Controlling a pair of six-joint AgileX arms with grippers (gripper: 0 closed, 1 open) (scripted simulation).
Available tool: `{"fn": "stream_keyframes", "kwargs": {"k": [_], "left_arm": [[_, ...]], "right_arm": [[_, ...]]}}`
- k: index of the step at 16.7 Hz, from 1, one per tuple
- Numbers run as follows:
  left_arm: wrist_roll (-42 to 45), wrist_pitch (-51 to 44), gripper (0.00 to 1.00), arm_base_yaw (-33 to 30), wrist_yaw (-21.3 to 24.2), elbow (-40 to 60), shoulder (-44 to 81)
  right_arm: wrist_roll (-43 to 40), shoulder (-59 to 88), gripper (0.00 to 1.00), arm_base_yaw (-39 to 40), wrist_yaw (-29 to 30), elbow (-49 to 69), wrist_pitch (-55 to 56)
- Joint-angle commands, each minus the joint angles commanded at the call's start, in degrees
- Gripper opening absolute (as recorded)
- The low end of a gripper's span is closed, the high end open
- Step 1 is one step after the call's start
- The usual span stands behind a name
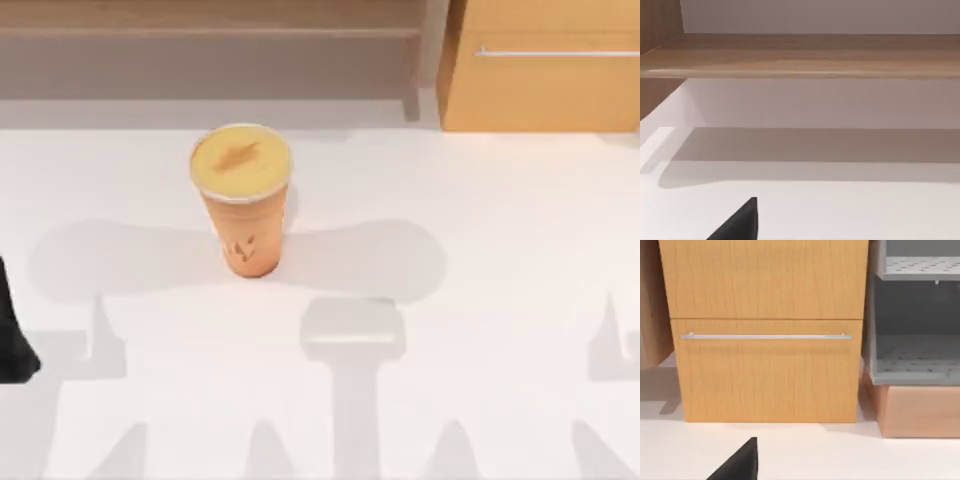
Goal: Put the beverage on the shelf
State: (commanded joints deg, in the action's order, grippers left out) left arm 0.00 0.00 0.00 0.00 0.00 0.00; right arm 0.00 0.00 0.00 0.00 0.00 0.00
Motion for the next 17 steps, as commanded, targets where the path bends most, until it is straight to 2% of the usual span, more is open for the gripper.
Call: {"fn": "stream_keyframes", "kwargs": {"k": [4,7,11,17], "left_arm": [[-0.12,1.63,1.0,-1.05,-0.97,0.41,1.76],[-0.59,7.9,1.0,-5.07,-4.68,1.95,8.99],[-1.56,21.38,1.0,-13.69,-12.64,5.26,26.4],[-3.36,46.73,1.0,-29.76,-27.65,11.56,61.43]], "right_arm": [[0.0,0.0,1.0,0.0,0.0,0.0,0.0],[0.0,0.0,1.0,0.0,0.0,0.0,0.0],[0.0,0.0,1.0,0.0,0.0,0.0,0.0],[0.0,0.0,1.0,0.0,0.0,0.0,0.0]]}}
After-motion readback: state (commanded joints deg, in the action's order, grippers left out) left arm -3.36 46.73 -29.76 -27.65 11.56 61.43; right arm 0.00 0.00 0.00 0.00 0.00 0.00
